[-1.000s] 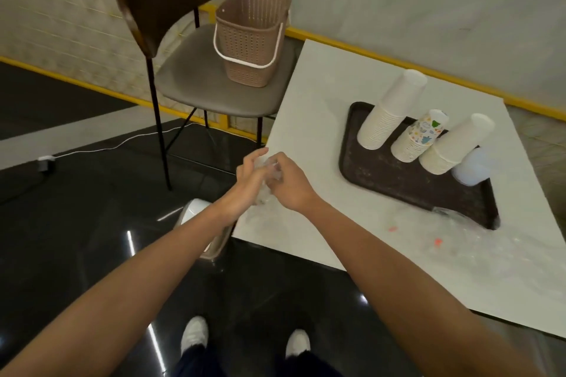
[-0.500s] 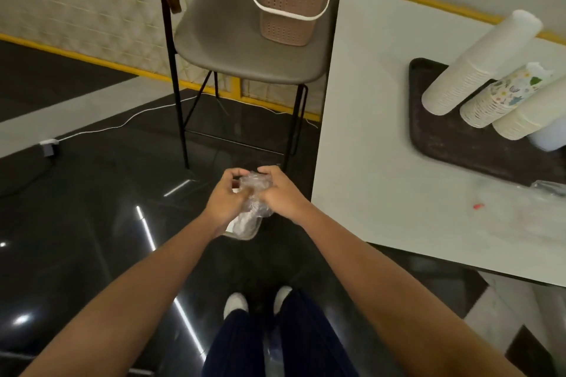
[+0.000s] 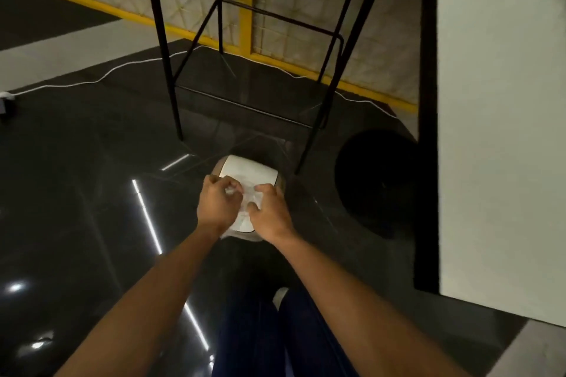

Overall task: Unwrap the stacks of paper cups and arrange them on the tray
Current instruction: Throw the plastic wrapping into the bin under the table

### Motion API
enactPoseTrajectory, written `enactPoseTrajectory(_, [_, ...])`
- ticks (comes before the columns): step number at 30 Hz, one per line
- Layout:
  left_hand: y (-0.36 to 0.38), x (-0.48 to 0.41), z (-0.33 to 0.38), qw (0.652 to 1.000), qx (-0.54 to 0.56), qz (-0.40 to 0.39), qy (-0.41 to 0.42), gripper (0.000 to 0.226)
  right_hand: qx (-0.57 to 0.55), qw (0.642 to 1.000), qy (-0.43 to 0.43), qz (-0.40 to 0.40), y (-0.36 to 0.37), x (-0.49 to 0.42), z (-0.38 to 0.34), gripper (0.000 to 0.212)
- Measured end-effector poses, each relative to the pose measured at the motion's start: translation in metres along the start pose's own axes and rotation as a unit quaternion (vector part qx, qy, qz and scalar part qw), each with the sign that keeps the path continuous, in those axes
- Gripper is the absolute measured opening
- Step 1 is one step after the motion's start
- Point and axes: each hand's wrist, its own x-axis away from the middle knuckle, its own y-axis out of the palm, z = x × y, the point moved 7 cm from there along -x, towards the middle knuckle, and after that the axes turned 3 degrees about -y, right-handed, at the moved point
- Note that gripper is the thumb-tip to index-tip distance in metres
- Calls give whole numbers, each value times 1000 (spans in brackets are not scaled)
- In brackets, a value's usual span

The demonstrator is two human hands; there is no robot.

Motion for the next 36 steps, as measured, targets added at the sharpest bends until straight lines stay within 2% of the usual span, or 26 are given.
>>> enactPoseTrajectory(4, [38, -18, -26, 997, -58, -44, 23, 29, 30, 998, 7, -55, 30, -30, 38, 48])
enactPoseTrajectory(6, [51, -23, -32, 991, -94, -67, 61, 42, 52, 995, -3, -79, 41, -41, 49, 51])
enactPoseTrajectory(11, [73, -37, -52, 969, -121, -162, 139, 73, 182, 978, -49, -92, 57, -63, 63, 53])
enactPoseTrajectory(14, [83, -46, -61, 962, -131, -178, 161, 61, 240, 963, -65, -100, 64, -69, 67, 52])
enactPoseTrajectory(20, [97, -58, -74, 942, -250, -118, 192, 35, 301, 940, -105, -119, 74, -76, 71, 44])
enactPoseTrajectory(23, [105, -61, -77, 933, -293, -107, 179, 35, 299, 940, -116, -118, 78, -77, 73, 41])
enactPoseTrajectory(27, [106, -58, -74, 952, -224, -120, 173, 42, 273, 948, -120, -116, 74, -76, 72, 42])
enactPoseTrajectory(31, [89, -48, -66, 957, -191, -110, 189, 27, 247, 956, -116, -103, 62, -68, 66, 46])
enactPoseTrajectory(36, [55, -21, -48, 964, -190, -77, 171, 22, 200, 974, -82, -68, 44, -40, 53, 42])
